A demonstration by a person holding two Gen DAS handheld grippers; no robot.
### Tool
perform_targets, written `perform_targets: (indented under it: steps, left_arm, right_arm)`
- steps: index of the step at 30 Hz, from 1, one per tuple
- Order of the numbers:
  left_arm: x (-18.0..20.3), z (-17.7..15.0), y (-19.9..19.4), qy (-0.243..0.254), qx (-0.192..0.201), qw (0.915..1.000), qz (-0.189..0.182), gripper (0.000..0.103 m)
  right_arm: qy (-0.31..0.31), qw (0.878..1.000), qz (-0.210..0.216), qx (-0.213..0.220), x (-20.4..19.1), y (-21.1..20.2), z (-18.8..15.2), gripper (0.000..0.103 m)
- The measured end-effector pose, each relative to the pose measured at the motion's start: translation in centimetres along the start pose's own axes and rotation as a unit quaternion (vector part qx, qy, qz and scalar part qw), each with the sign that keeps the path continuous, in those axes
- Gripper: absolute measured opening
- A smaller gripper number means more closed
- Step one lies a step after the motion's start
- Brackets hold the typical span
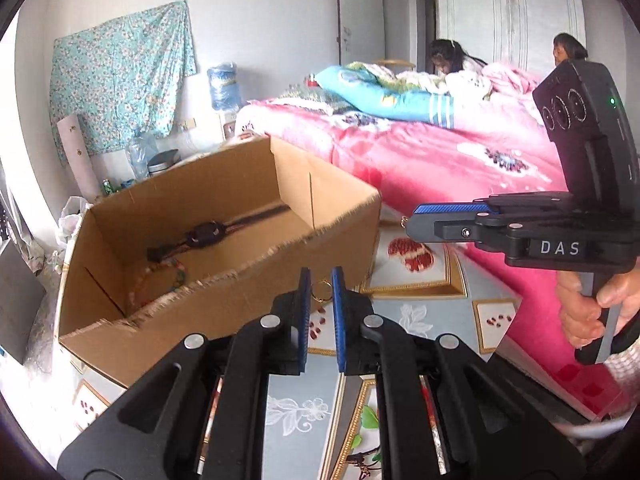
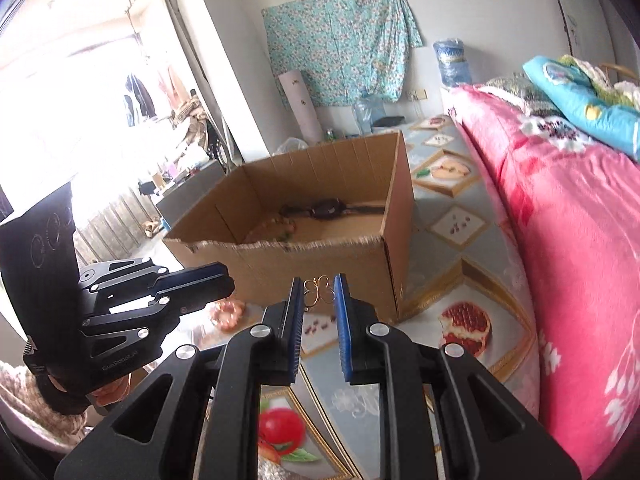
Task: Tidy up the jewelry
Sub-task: 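Carry the gold earring into the box and open the right tool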
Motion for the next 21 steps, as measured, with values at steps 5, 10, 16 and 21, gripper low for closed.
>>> perform_targets:
  steps: [5,10,16,21]
  left_arm:
    - [-4.8,3.2,0.4,-0.041,-0.008,0.9991,0.008,0.010]
    - [-10.2,3.4,5.1,-0.115,-0.084,0.9897,-0.017,0.010]
    - [-13.4,2.8,9.4,-0.145,-0.135,0.9799,-0.023,0.010]
    - [-14.0,2.7,10.7,-0.152,-0.151,0.9763,-0.032,0.020]
  right_arm:
    - [-0.027,0.999,0.029,0.004,-2.5,1.2,5.3,0.016]
    - [-0.019,0.997,0.014,-0.073,-2.4,6.9,7.6,0.016]
    - [0.006,0.988,-0.026,-0.150,-0.3,12.9,8.4,0.016]
    - [0.004,0.986,-0.045,-0.161,0.3,14.6,9.0,0.016]
Point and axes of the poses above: each gripper's, at about its wrist camera, not at the fingertips, and y roughly the way its jaws point, x to its right, z to its top, the point moved 10 cm from there along y, roughly the way its jaws point, and after that the axes turned 13 degrees about -x, right-handed, at the moved point
